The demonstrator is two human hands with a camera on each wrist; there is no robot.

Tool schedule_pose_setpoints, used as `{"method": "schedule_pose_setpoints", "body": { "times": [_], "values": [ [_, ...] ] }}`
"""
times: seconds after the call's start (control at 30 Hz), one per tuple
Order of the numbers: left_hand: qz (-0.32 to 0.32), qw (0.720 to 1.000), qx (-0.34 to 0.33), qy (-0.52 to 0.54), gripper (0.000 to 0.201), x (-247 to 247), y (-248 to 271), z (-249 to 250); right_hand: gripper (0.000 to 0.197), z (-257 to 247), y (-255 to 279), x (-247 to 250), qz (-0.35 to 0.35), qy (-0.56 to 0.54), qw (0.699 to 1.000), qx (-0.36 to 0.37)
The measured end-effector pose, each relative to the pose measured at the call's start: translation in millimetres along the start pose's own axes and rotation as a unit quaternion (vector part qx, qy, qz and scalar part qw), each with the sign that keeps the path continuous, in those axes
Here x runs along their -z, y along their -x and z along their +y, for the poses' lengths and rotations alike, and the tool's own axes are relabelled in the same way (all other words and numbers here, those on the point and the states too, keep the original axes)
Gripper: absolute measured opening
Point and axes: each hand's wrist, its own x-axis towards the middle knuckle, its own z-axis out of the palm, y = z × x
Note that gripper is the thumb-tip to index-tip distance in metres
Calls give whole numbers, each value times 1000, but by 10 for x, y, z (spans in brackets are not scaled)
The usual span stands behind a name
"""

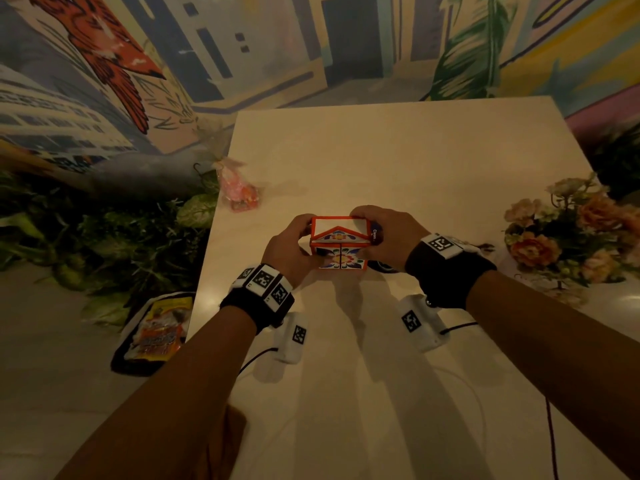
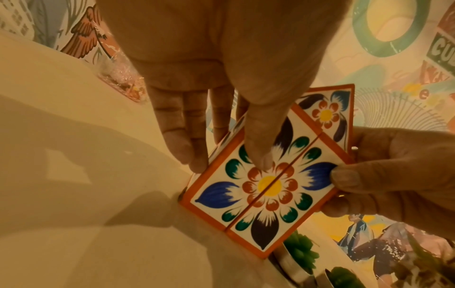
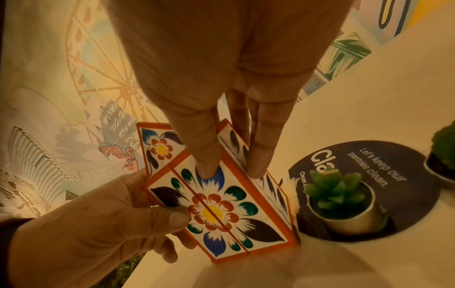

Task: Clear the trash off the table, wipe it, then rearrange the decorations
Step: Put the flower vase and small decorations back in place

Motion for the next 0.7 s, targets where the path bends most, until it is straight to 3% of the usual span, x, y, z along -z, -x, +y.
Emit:
{"method": "schedule_pose_setpoints", "body": {
  "times": [0.33, 0.53, 0.63, 0.7],
  "values": [
    [-12, 999, 20, -30, 70, 147, -9, -117, 66, -23, 17, -5, 3, 6, 1000, -8],
    [57, 992, 84, -72, 20, 622, -153, -552, 74, -115, 93, 52, 1, 5, 1000, -22],
    [108, 982, 132, -78, 11, 933, -273, -724, 78, -214, 184, 191, 22, 32, 999, -10],
    [142, 974, 158, -71, 9, 1158, -373, -800, 68, -362, 210, 313, 63, 75, 995, 33]
  ]
}}
